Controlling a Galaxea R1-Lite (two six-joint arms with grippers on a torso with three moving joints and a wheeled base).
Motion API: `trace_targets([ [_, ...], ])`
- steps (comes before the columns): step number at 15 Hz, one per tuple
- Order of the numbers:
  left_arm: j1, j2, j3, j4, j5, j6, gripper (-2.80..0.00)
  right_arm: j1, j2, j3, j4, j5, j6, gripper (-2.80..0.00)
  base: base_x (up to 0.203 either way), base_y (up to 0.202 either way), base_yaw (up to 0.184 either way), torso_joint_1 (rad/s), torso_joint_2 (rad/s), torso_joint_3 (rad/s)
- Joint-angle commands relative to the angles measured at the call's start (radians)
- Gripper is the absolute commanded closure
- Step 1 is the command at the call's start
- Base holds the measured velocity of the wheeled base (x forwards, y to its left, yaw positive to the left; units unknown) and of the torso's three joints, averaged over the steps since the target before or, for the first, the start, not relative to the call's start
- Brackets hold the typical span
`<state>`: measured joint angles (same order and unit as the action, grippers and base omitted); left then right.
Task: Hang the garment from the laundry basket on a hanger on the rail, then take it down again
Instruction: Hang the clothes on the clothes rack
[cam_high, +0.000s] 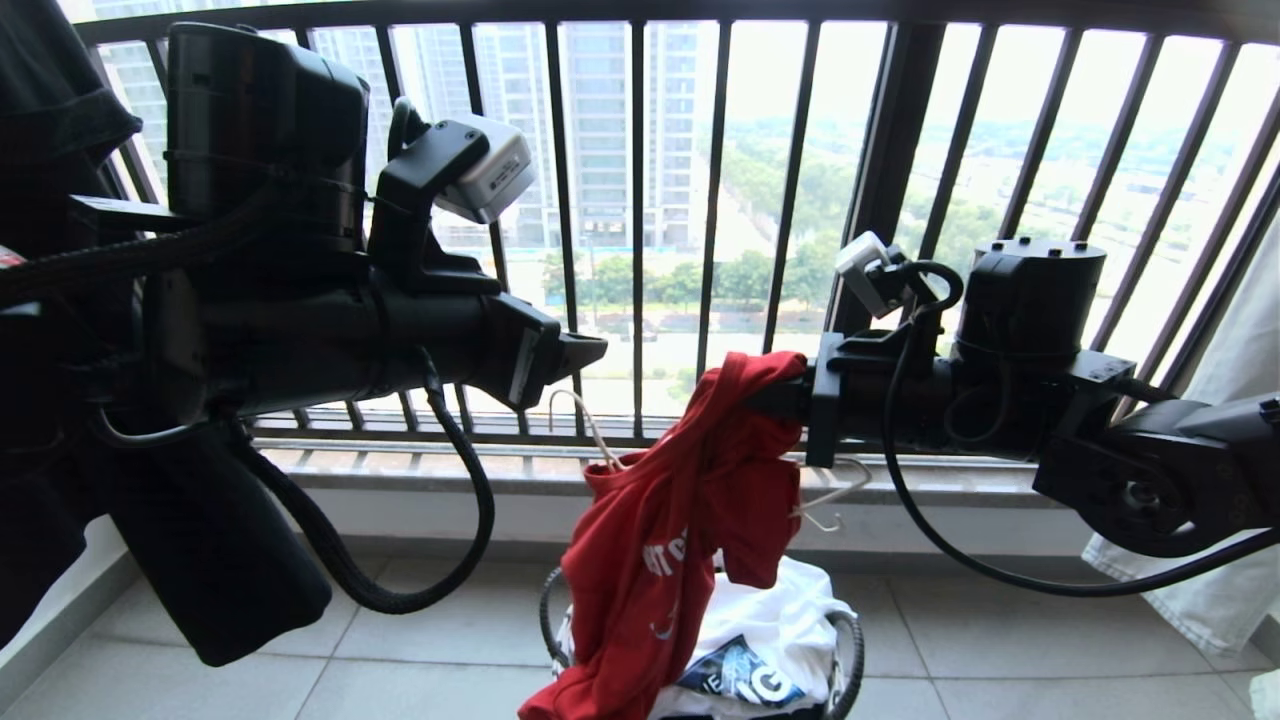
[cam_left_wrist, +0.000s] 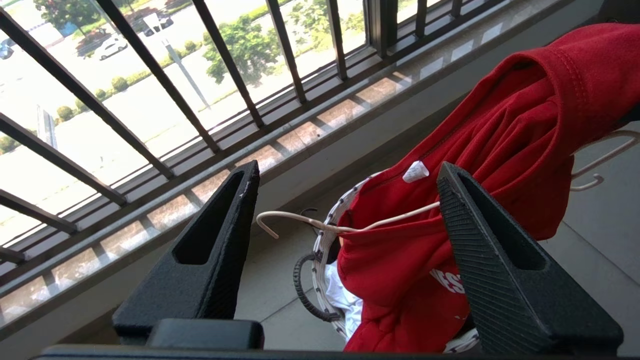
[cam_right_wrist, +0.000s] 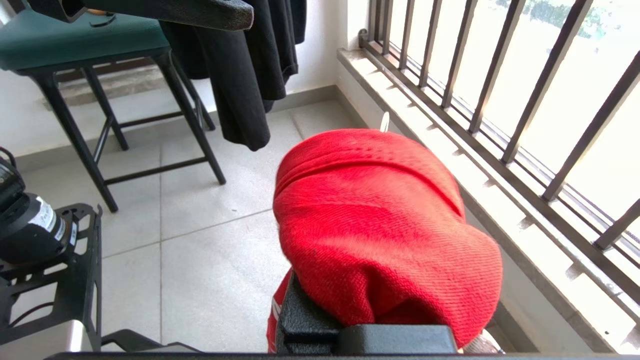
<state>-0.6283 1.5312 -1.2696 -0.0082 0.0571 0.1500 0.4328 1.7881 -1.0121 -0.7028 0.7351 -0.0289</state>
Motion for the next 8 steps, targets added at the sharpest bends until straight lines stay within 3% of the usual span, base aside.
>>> trace_targets([
  [1,-0.001,-0.014,0.001,-0.003,0.003,0.002,-2.80,0.000,-0.001,0.000,-0.004,0.004,0.001,0.00,0.000,0.000,0.000,0.000,0.00,0.000],
  [8,0.001,-0.002,0.007,-0.009,0.003,-0.004,-2.80,-0.014,0.042,-0.017,-0.006,0.006,0.029,0.00,0.000,0.000,0.000,0.000,0.00,0.000],
])
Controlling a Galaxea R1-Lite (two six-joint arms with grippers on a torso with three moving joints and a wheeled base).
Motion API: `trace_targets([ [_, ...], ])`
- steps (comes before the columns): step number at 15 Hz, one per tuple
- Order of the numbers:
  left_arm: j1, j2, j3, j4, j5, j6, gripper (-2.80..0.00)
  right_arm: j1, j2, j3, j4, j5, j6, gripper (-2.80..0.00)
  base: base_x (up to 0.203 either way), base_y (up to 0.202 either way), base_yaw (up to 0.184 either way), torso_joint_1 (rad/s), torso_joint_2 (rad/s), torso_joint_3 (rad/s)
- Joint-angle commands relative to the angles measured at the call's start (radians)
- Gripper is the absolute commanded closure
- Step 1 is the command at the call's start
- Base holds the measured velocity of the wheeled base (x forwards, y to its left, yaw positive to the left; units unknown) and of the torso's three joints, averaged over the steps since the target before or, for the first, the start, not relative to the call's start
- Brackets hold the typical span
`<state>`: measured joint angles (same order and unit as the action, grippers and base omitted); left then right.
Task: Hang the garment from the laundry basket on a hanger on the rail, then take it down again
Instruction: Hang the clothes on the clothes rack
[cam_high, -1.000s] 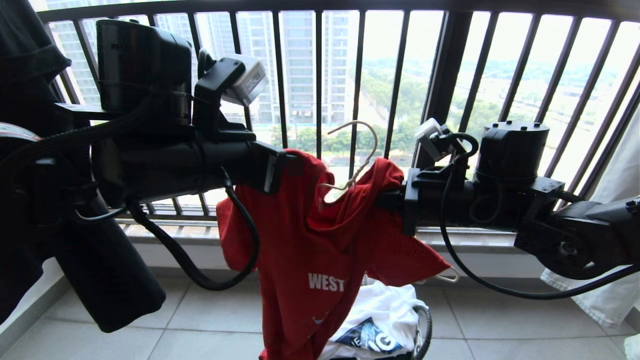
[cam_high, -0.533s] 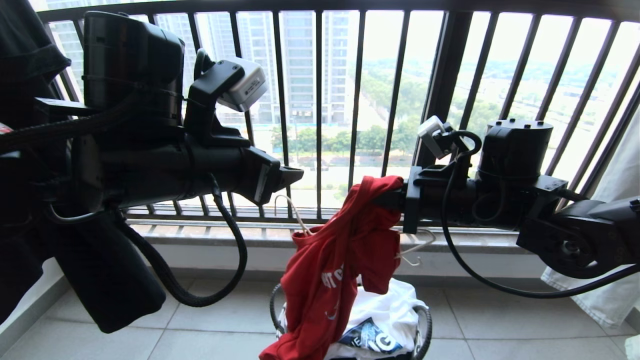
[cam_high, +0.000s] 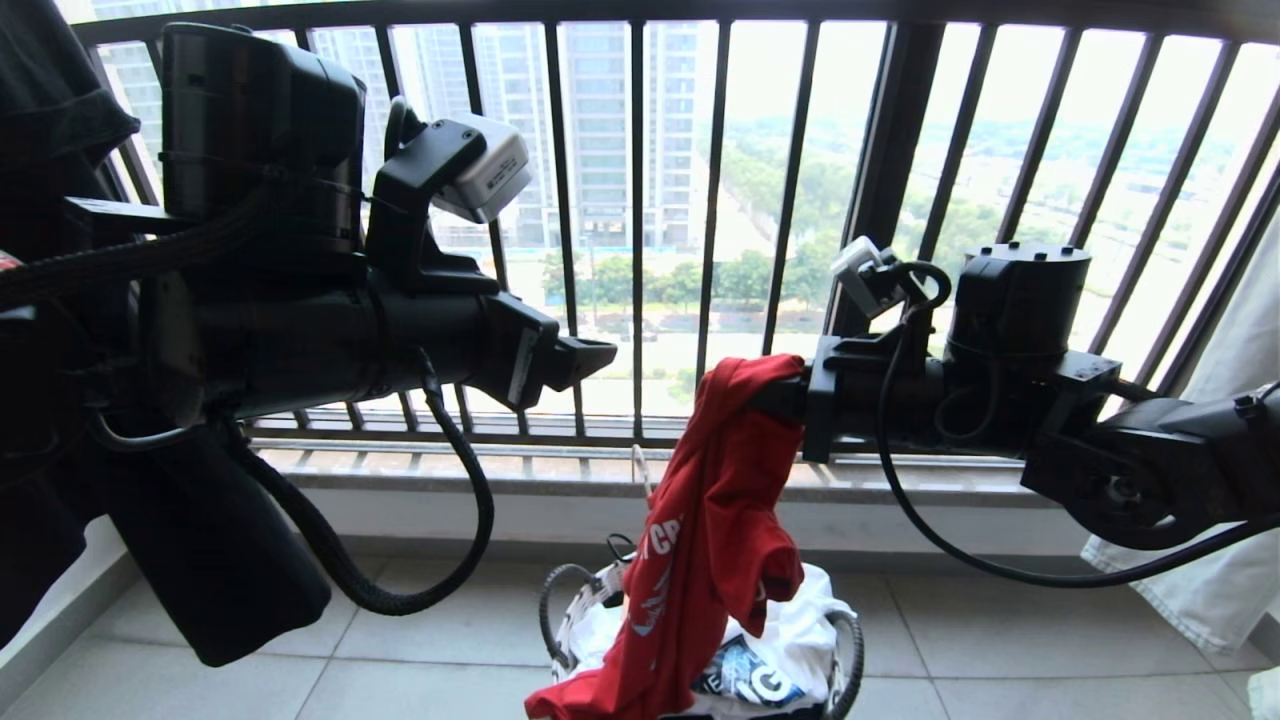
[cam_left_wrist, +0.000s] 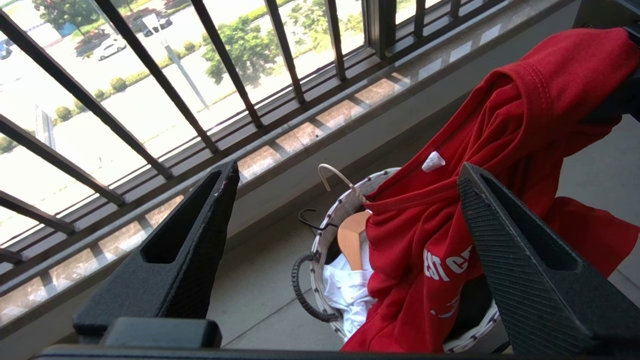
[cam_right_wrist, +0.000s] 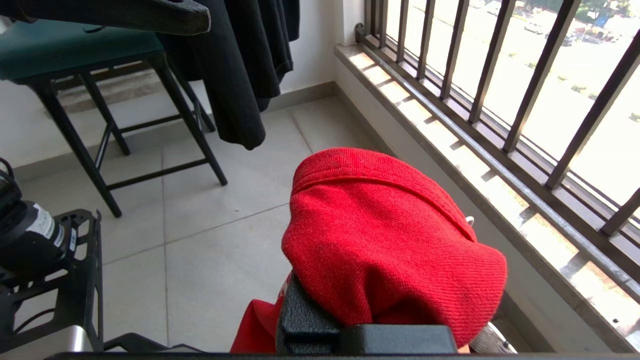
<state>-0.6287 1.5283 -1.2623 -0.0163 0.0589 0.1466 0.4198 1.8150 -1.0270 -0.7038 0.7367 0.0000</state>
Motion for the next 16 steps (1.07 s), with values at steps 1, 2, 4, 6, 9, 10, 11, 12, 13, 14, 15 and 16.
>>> trace_targets([
  [1,0.001,0.001,0.003,-0.001,0.001,-0.001,-2.80,-0.001,0.014,-0.002,-0.005,0.006,0.000,0.00,0.000,0.000,0.000,0.000,0.00,0.000],
  [2,0.001,0.001,0.003,-0.002,0.001,-0.001,-2.80,-0.001,0.013,-0.002,-0.005,0.006,0.000,0.00,0.000,0.000,0.000,0.000,0.00,0.000],
  [4,0.001,0.003,0.003,-0.002,0.001,-0.001,0.00,-0.001,0.010,-0.002,-0.005,0.006,0.000,0.00,0.000,0.000,0.000,0.000,0.00,0.000],
  [6,0.002,0.006,0.003,-0.002,0.000,-0.025,0.00,-0.001,0.007,-0.002,-0.005,0.007,0.000,0.00,0.000,0.000,0.000,0.000,0.00,0.000],
  [9,0.003,0.038,0.004,-0.002,0.001,-0.165,0.00,-0.001,0.003,-0.002,-0.005,0.007,0.002,0.00,0.000,0.000,0.000,0.000,0.00,0.000],
  [10,0.007,0.055,0.006,-0.002,0.000,-0.243,0.00,-0.001,0.003,-0.002,-0.005,0.007,0.002,0.00,0.000,0.000,0.000,0.000,0.00,0.000],
  [11,0.016,0.078,0.008,-0.002,0.000,-0.322,0.00,-0.001,0.003,-0.002,-0.005,0.007,0.002,0.00,0.000,0.000,0.000,0.000,0.00,0.000],
  [12,0.028,0.113,0.011,-0.002,-0.002,-0.395,0.00,-0.001,0.001,-0.002,-0.005,0.007,0.002,0.00,0.000,0.000,0.000,0.000,0.00,0.000],
  [13,0.042,0.143,0.015,-0.003,-0.003,-0.439,0.00,-0.001,-0.003,-0.001,-0.005,0.007,0.002,0.00,0.000,0.000,0.000,0.000,0.00,0.000],
  [14,0.059,0.193,0.018,-0.009,-0.007,-0.465,0.00,-0.001,-0.005,-0.001,-0.005,0.007,0.002,0.00,0.000,0.000,0.000,0.000,0.00,0.000],
  [15,0.081,0.252,0.021,-0.028,-0.019,-0.490,0.00,-0.001,-0.008,0.001,-0.005,0.007,0.002,0.00,0.000,0.000,0.000,0.000,0.00,0.000],
  [16,0.111,0.308,0.023,-0.064,-0.047,-0.515,0.00,-0.003,-0.008,0.001,-0.005,0.007,0.003,0.00,0.000,0.000,0.000,0.000,0.00,0.000],
])
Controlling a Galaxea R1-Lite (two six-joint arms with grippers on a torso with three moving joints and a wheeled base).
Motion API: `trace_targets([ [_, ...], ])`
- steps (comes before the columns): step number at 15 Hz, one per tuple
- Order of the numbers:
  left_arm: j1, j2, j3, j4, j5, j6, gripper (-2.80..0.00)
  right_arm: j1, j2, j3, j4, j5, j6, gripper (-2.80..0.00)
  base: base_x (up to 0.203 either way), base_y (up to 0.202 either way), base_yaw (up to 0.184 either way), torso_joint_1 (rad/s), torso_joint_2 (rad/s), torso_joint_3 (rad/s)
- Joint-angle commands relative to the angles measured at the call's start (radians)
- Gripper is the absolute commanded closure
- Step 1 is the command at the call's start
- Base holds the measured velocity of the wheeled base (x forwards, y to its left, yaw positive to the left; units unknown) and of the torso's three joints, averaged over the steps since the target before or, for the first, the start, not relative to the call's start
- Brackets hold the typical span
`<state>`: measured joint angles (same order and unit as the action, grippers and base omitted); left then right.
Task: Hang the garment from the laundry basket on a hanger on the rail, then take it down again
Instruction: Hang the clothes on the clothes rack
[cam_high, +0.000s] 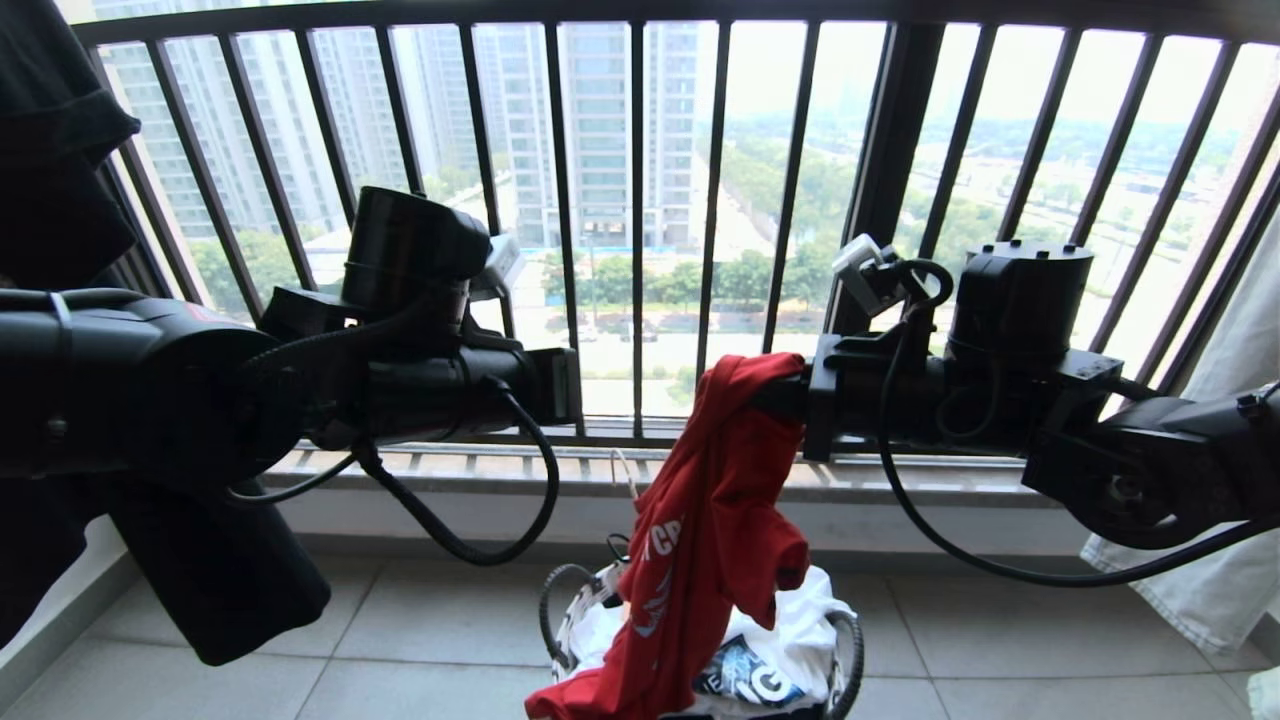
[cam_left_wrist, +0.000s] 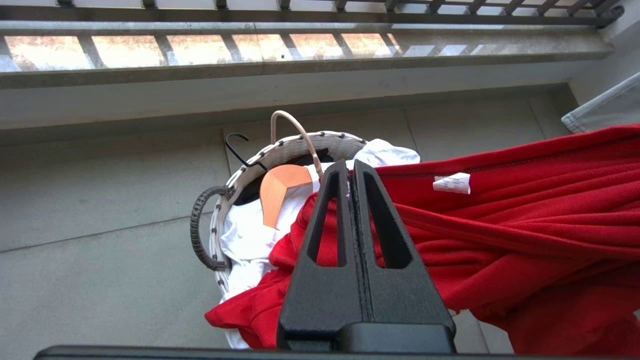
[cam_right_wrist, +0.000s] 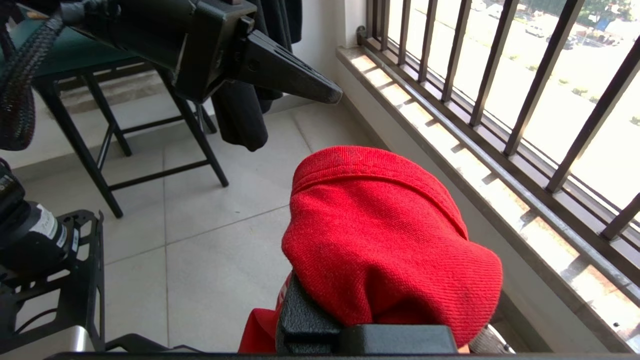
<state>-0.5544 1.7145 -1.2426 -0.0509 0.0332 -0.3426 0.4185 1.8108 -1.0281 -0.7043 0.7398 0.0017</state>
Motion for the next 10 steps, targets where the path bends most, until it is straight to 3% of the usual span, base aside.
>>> trace_targets([
  [1,0.063,0.169,0.003,-0.069,-0.061,-0.051,0.00,-0.001,-0.004,0.002,-0.004,0.004,0.001,0.00,0.000,0.000,0.000,0.000,0.00,0.000],
  [2,0.086,0.214,0.000,-0.103,-0.103,-0.077,0.00,-0.001,-0.003,0.002,-0.004,0.004,0.001,0.00,0.000,0.000,0.000,0.000,0.00,0.000],
  [3,0.102,0.250,-0.008,-0.123,-0.129,-0.102,-2.80,-0.001,-0.002,0.002,-0.003,0.004,0.001,0.00,0.000,0.000,0.000,0.000,0.00,0.000],
  [7,0.126,0.298,-0.012,-0.135,-0.221,-0.171,-2.80,-0.001,-0.001,0.000,-0.003,0.004,0.001,0.00,0.000,0.000,0.000,0.000,0.00,0.000],
  [10,0.127,0.358,-0.057,-0.143,-0.254,-0.184,-2.80,-0.001,-0.002,0.002,-0.004,0.004,0.003,0.00,0.000,0.000,0.000,0.000,0.00,0.000],
])
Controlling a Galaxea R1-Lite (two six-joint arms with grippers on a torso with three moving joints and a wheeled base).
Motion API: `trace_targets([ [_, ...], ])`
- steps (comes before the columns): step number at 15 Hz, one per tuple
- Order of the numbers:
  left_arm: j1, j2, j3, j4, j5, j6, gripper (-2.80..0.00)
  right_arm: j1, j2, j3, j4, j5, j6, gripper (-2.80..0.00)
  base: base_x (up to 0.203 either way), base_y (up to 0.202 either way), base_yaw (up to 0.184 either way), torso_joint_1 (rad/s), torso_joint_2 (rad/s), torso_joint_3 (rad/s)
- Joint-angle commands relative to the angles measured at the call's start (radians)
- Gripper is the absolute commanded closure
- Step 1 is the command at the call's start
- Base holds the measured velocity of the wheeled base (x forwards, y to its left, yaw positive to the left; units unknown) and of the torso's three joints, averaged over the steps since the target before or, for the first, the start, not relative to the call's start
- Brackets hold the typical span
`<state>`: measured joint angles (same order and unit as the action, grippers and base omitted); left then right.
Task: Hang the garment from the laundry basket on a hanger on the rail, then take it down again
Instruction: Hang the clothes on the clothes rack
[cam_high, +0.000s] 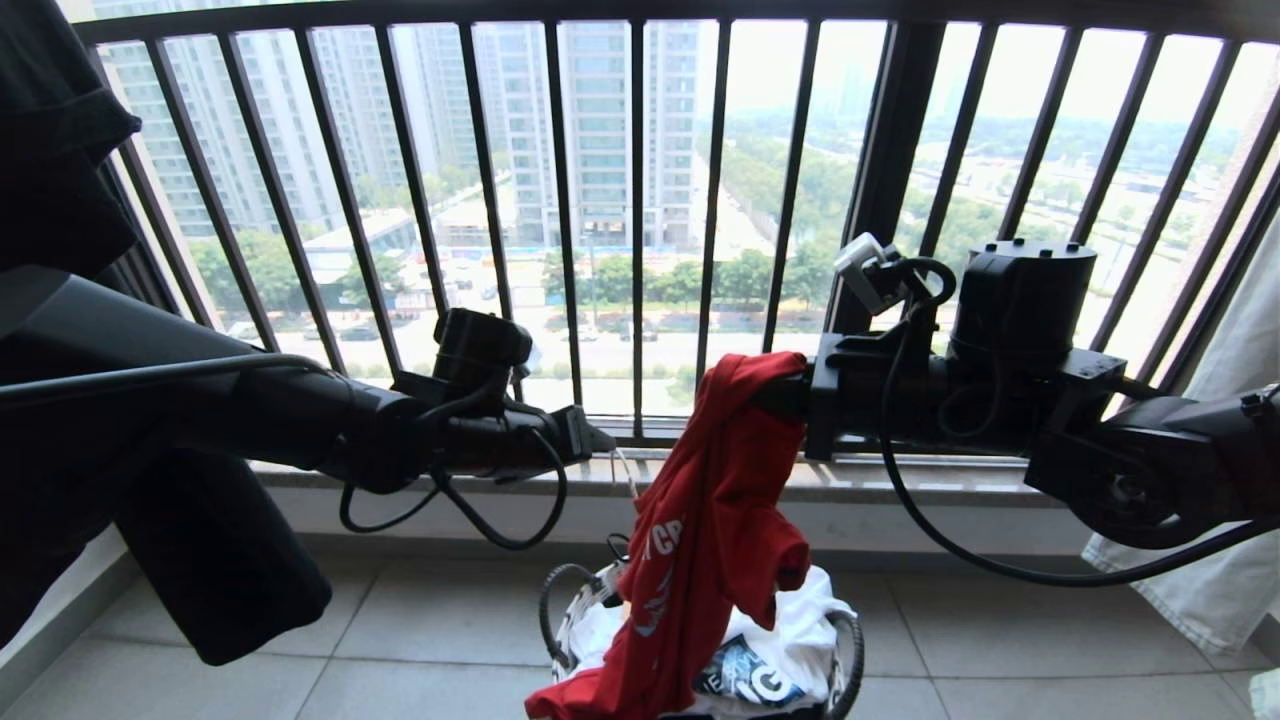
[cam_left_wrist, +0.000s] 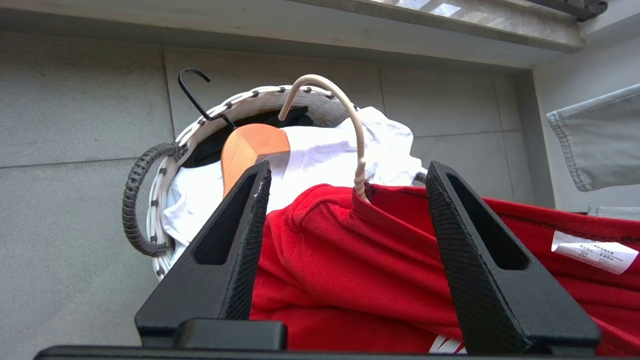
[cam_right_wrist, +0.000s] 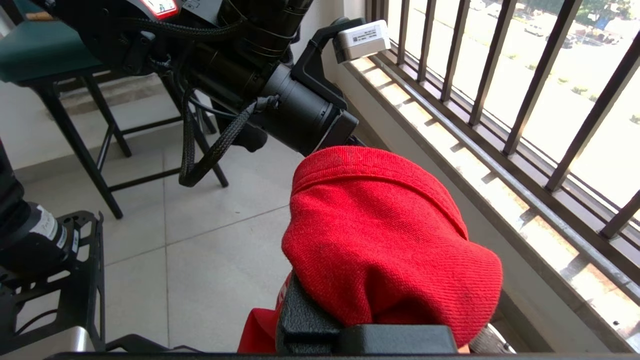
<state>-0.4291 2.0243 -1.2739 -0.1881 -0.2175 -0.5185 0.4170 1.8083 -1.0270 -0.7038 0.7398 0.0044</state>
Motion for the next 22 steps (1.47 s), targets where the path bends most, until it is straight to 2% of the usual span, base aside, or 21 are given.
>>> trace_targets([
  [1,0.001,0.058,-0.033,-0.016,-0.017,-0.027,-2.80,0.000,0.002,-0.001,-0.003,0.004,0.000,0.00,0.000,0.000,0.000,0.000,0.00,0.000],
  [3,0.001,0.070,-0.028,-0.059,-0.054,-0.039,-2.80,0.000,0.003,-0.001,-0.004,0.004,0.000,0.00,0.000,0.000,0.000,0.000,0.00,0.000],
  [6,0.001,0.082,-0.035,-0.067,-0.062,-0.075,-2.80,0.000,0.005,-0.001,-0.003,0.004,0.000,0.00,0.000,0.000,0.000,0.000,0.00,0.000],
  [10,-0.003,0.103,-0.045,-0.075,-0.068,-0.081,-2.80,0.000,0.006,-0.001,-0.003,0.004,0.000,0.00,0.000,0.000,0.000,0.000,0.00,0.000],
  [12,-0.008,0.114,-0.047,-0.130,-0.096,-0.100,-2.80,0.000,0.006,-0.001,-0.003,0.004,0.002,0.00,0.000,0.000,0.000,0.000,0.00,0.000],
  [15,-0.020,0.157,-0.080,-0.180,-0.105,-0.113,-2.80,0.000,0.008,0.001,-0.003,0.004,0.002,0.00,0.000,0.000,0.000,0.000,0.00,0.000],
  [22,-0.043,0.214,-0.130,-0.183,-0.105,-0.126,-2.80,0.000,0.006,-0.001,-0.003,0.004,0.016,0.00,0.000,0.000,0.000,0.000,0.00,0.000],
])
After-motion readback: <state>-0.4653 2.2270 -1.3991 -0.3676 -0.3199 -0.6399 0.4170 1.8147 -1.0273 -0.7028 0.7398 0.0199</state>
